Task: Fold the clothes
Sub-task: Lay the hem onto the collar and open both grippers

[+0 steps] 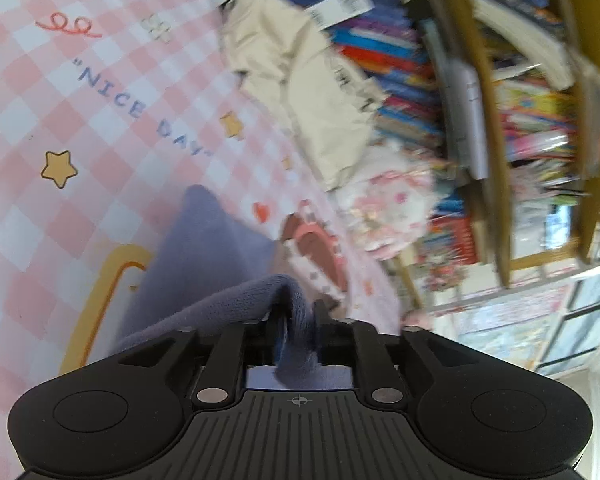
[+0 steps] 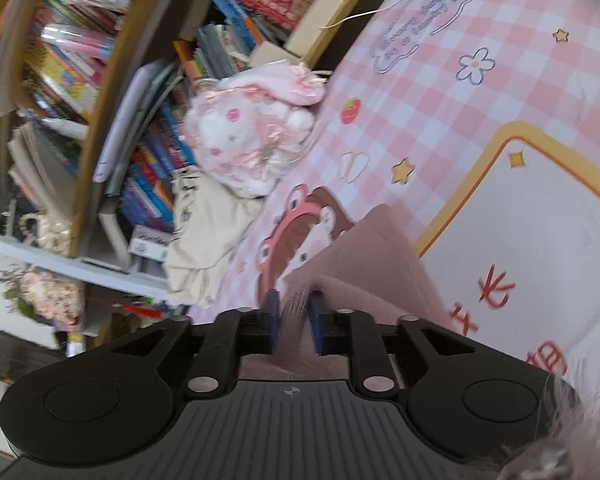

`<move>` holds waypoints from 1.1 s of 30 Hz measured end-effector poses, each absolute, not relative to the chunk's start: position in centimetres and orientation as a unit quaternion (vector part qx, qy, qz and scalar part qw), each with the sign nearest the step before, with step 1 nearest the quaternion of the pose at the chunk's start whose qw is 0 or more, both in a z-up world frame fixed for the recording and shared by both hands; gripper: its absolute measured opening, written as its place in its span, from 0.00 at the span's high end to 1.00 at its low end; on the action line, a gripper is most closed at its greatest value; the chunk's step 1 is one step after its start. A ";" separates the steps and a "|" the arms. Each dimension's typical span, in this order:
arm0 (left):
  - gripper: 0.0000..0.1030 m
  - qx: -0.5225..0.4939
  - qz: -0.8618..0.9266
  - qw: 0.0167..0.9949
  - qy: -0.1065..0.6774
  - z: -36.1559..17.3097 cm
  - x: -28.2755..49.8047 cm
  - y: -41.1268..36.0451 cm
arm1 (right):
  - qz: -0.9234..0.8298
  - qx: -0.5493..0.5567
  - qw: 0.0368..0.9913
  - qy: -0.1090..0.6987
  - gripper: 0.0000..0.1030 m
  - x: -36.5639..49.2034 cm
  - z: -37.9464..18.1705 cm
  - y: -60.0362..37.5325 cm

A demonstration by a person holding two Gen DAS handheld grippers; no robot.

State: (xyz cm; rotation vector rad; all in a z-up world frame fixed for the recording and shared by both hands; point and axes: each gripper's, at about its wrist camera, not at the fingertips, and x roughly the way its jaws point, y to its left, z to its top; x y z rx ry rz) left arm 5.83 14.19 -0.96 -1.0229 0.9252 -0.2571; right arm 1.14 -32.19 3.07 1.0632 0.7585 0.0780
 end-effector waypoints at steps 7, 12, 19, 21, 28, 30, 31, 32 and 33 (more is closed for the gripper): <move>0.30 -0.385 -0.085 0.832 0.391 1.4 6.0 15.3 | 0.023 0.274 0.883 0.381 0.49 2.7 4.7 -29.6; 0.30 -0.155 -0.101 0.901 0.391 2.8 5.7 11.7 | 0.057 0.013 0.916 0.397 0.48 3.5 3.6 -23.8; 0.32 0.077 -0.128 0.915 0.376 0.9 6.2 5.8 | 0.039 -0.083 0.913 0.398 0.93 5.3 1.0 -22.1; 0.96 0.085 -0.115 0.909 0.390 0.3 6.8 6.1 | 0.030 -0.077 0.913 0.400 0.92 5.8 0.8 -22.5; 0.95 -0.203 -0.101 0.880 0.418 -2.4 9.1 13.5 | 0.008 0.244 0.886 0.395 0.92 5.7 0.4 -30.2; 0.91 -0.222 -0.101 0.874 0.420 -2.6 9.3 13.9 | 0.003 0.294 0.869 0.398 0.92 5.9 -0.7 -31.3; 0.90 -0.234 -0.100 0.869 0.424 -2.5 9.4 14.3 | 0.001 0.319 0.859 0.399 0.92 6.0 -1.2 -31.9; 0.90 -0.237 -0.101 0.868 0.424 -2.3 9.4 14.4 | -0.002 0.344 0.849 0.400 0.91 6.1 -1.8 -32.4; 0.88 -0.238 -0.103 0.868 0.422 -2.2 9.3 14.4 | -0.005 0.356 0.844 0.400 0.90 6.2 -2.0 -32.7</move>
